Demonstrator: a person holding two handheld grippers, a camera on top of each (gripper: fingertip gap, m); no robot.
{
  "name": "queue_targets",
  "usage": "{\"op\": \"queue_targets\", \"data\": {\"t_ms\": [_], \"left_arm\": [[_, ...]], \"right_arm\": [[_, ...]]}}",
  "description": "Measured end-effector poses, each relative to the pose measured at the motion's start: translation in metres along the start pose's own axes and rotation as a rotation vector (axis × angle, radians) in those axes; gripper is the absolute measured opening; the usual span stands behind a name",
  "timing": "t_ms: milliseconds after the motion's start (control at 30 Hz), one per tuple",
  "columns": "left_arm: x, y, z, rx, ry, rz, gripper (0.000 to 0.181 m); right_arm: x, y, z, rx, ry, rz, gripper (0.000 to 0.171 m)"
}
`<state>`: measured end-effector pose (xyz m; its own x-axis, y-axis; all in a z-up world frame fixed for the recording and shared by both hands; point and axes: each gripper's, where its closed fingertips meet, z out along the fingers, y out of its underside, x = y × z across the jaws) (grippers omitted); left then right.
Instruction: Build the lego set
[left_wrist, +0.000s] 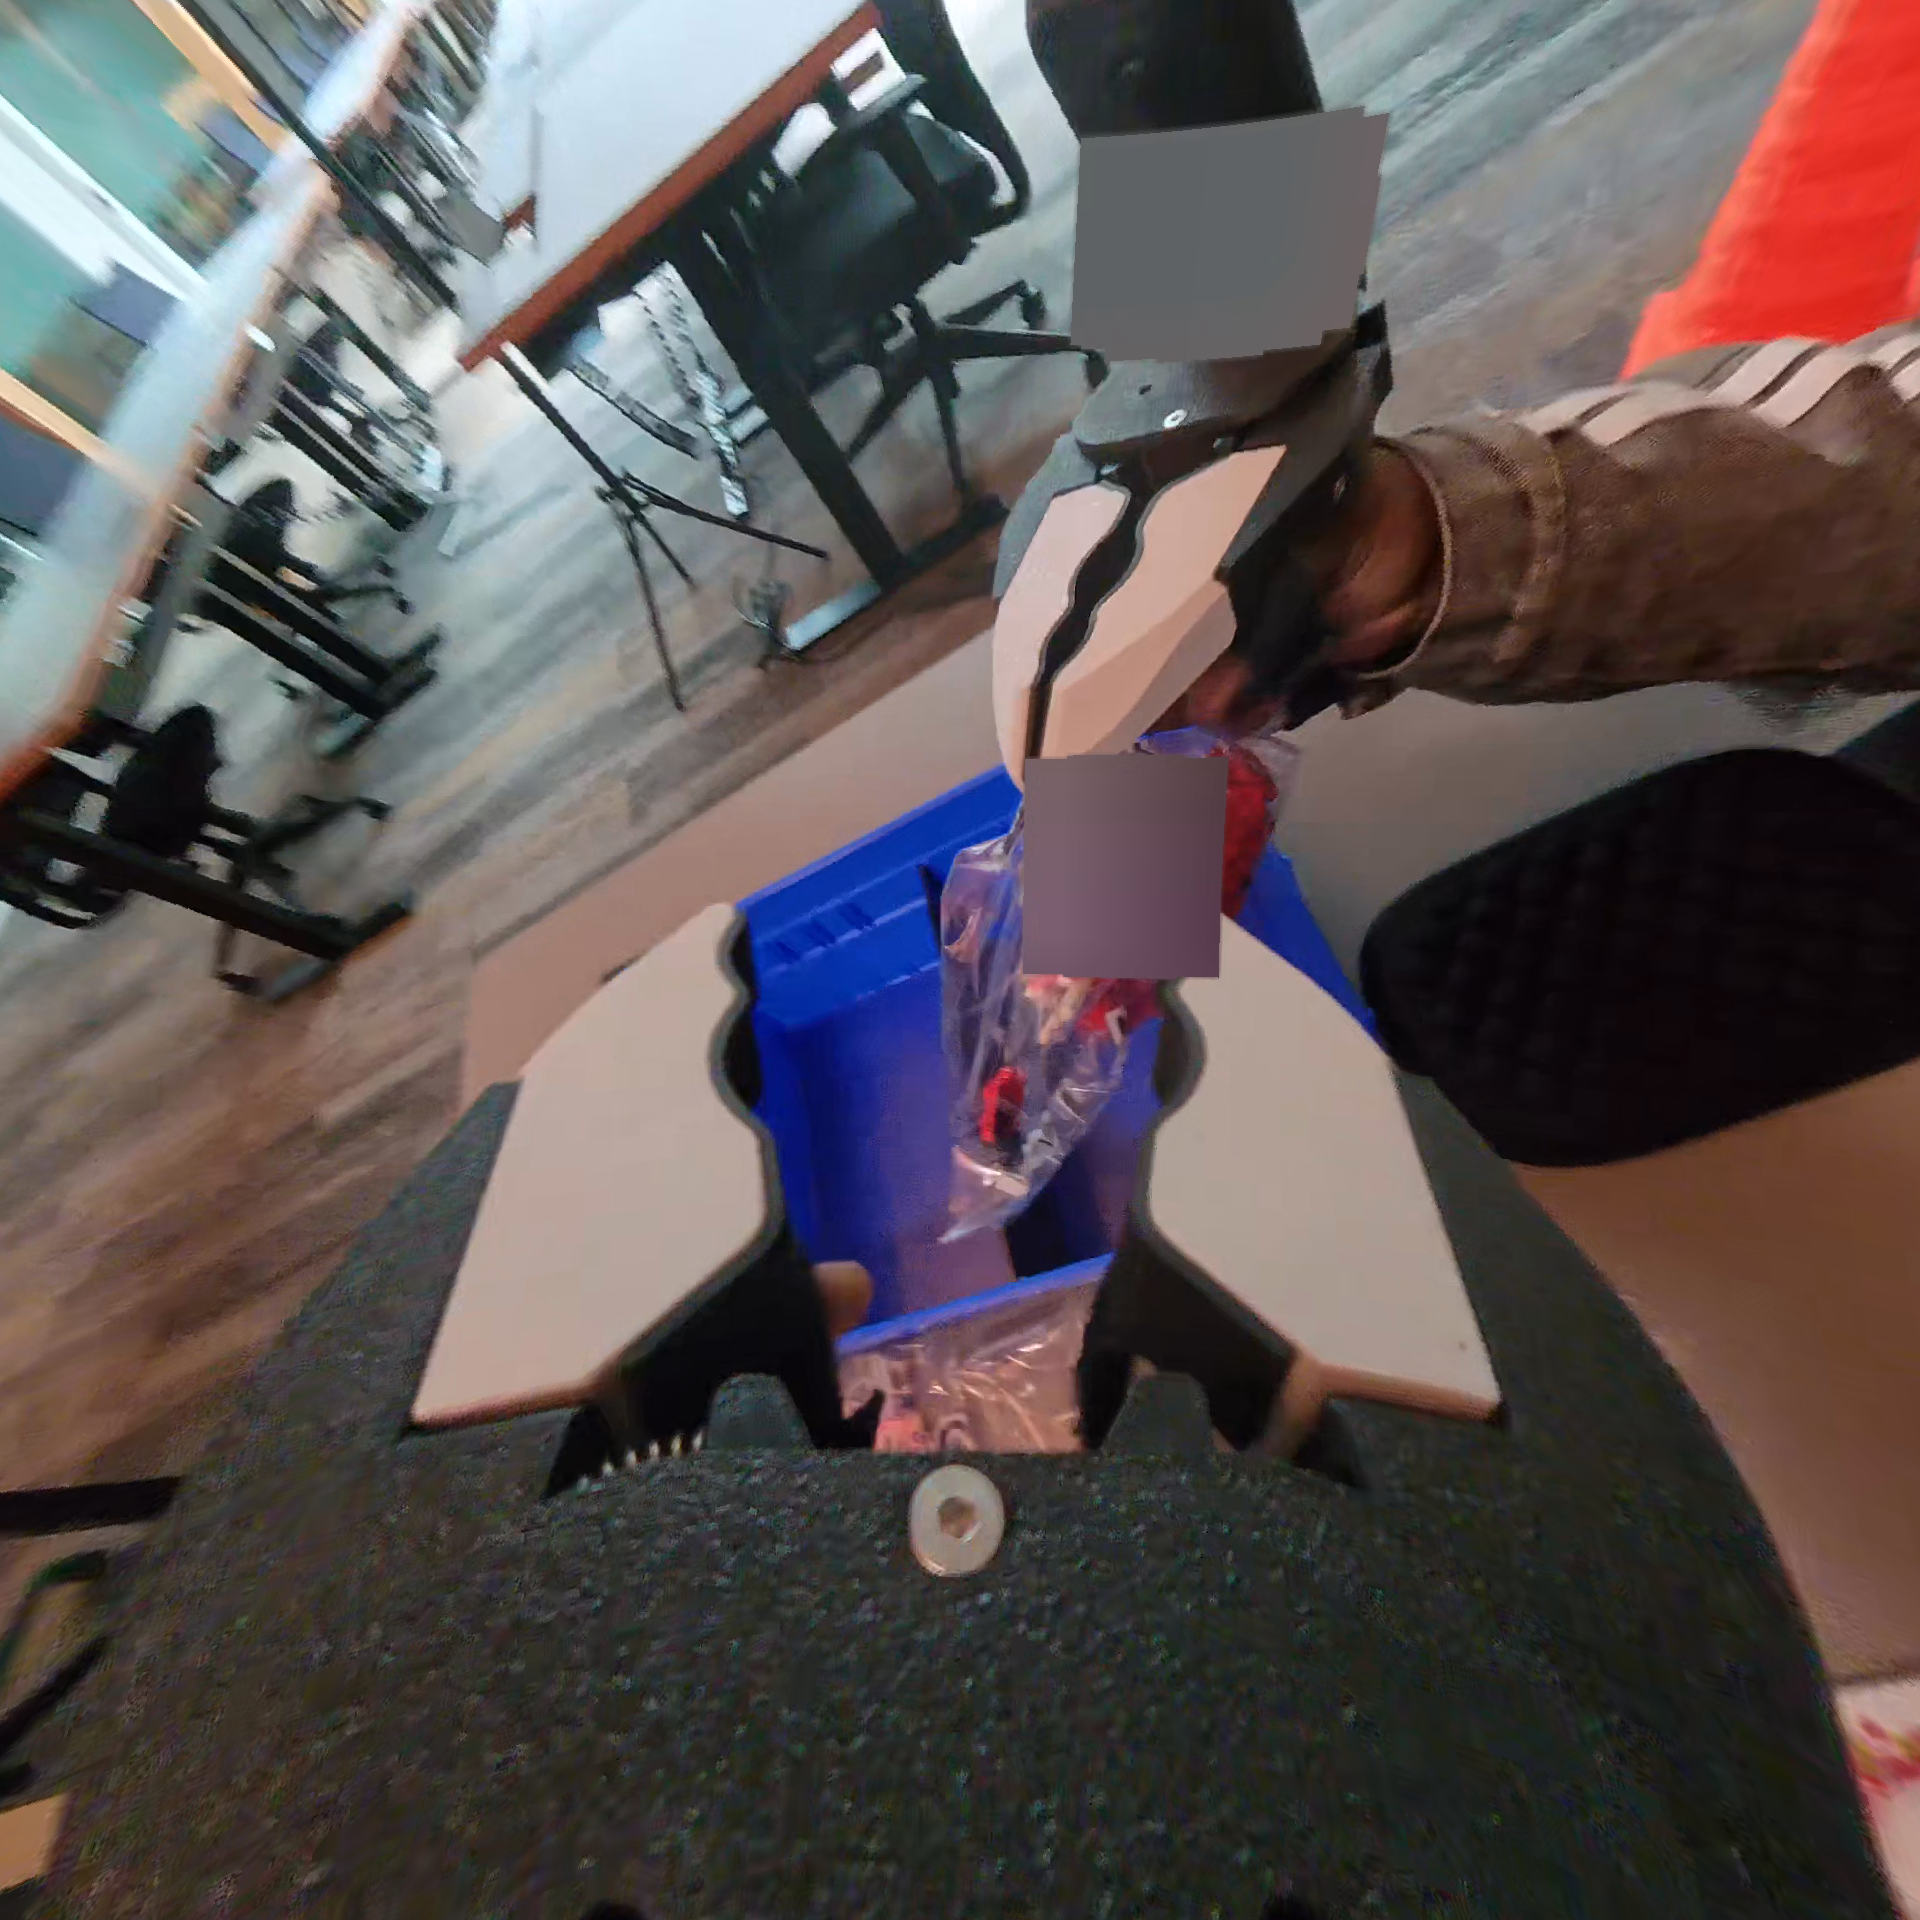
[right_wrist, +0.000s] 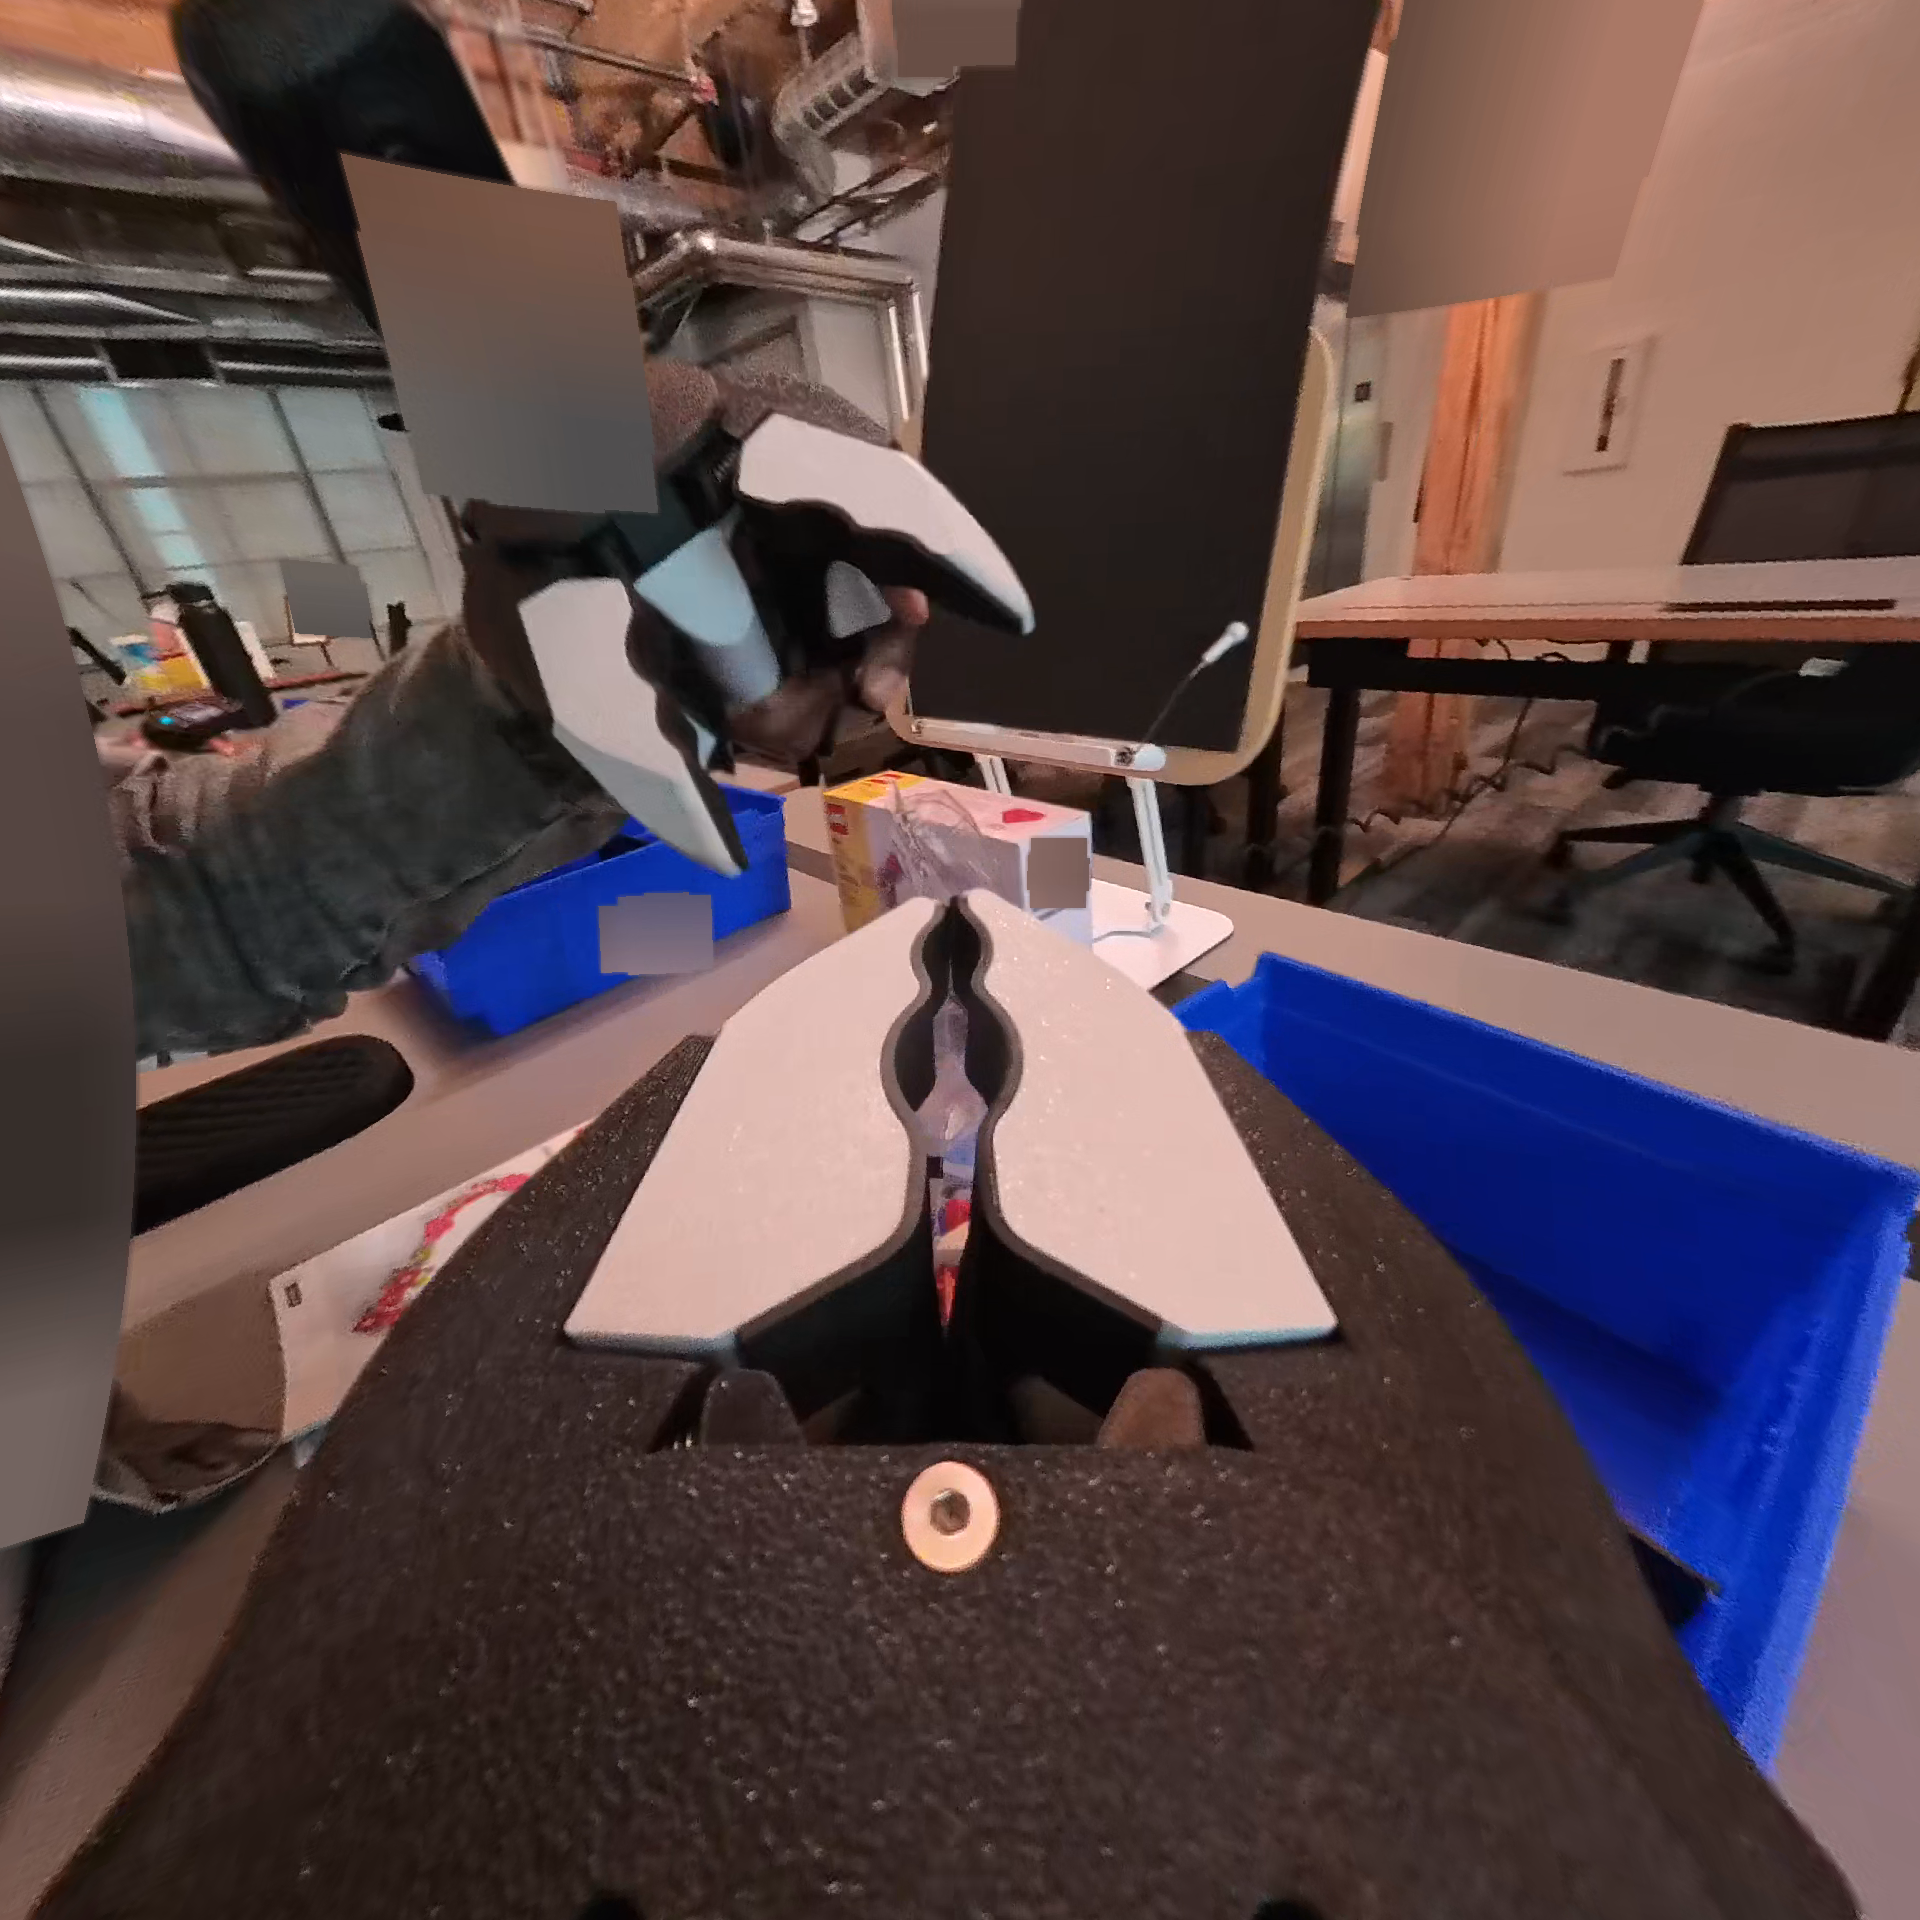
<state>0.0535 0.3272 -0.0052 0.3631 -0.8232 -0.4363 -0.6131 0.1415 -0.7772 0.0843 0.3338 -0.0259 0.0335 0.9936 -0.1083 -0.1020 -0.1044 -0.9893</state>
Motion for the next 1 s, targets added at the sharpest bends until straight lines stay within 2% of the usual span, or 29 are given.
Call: {"op": "queue_targets", "data": {"t_ms": [100, 233, 300, 400, 433, 600, 700, 800, 833, 933, 1000], "left_arm": [[0.012, 0.002, -0.004, 0.034, -0.020, 0.013, 0.082], [0.036, 0.010, -0.016, 0.074, 0.022, -0.052, 0.075], [0.052, 0.004, -0.033, 0.130, 0.029, -0.052, 0.057], [0.081, 0.001, -0.063, 0.161, 0.034, -0.044, 0.015], [0.091, 0.003, -0.073, 0.164, 0.024, -0.060, 0.005], [0.153, 0.021, -0.122, 0.192, -0.041, -0.176, 0.002], [0.189, 0.042, -0.163, 0.153, -0.100, -0.199, 0.025], [0.214, 0.055, -0.213, 0.209, -0.128, -0.305, 0.046], [0.218, 0.057, -0.225, 0.232, -0.148, -0.367, 0.060], [0.227, 0.067, -0.227, 0.218, -0.217, -0.536, 0.091], [0.233, 0.086, -0.206, 0.159, -0.270, -0.587, 0.093]], "right_arm": [[-0.022, -0.011, 0.004, 0.001, -0.087, -0.006, 0.000], [-0.062, -0.025, 0.011, 0.026, -0.220, 0.007, 0.000], [-0.082, -0.025, 0.017, 0.016, -0.271, 0.005, 0.000], [-0.113, -0.018, 0.029, -0.007, -0.335, -0.004, 0.000], [-0.125, -0.015, 0.034, -0.016, -0.358, -0.014, 0.000], [-0.182, 0.017, 0.065, -0.126, -0.549, -0.068, 0.000], [-0.217, 0.033, 0.080, -0.197, -0.744, -0.112, 0.000], [-0.253, 0.041, 0.074, -0.269, -1.103, -0.100, 0.000], [-0.258, 0.046, 0.081, -0.302, -1.147, -0.114, 0.000], [-0.270, 0.075, 0.110, -0.476, -1.193, -0.159, 0.000], [-0.280, 0.092, 0.122, -0.561, -1.247, -0.204, 0.000]]}}
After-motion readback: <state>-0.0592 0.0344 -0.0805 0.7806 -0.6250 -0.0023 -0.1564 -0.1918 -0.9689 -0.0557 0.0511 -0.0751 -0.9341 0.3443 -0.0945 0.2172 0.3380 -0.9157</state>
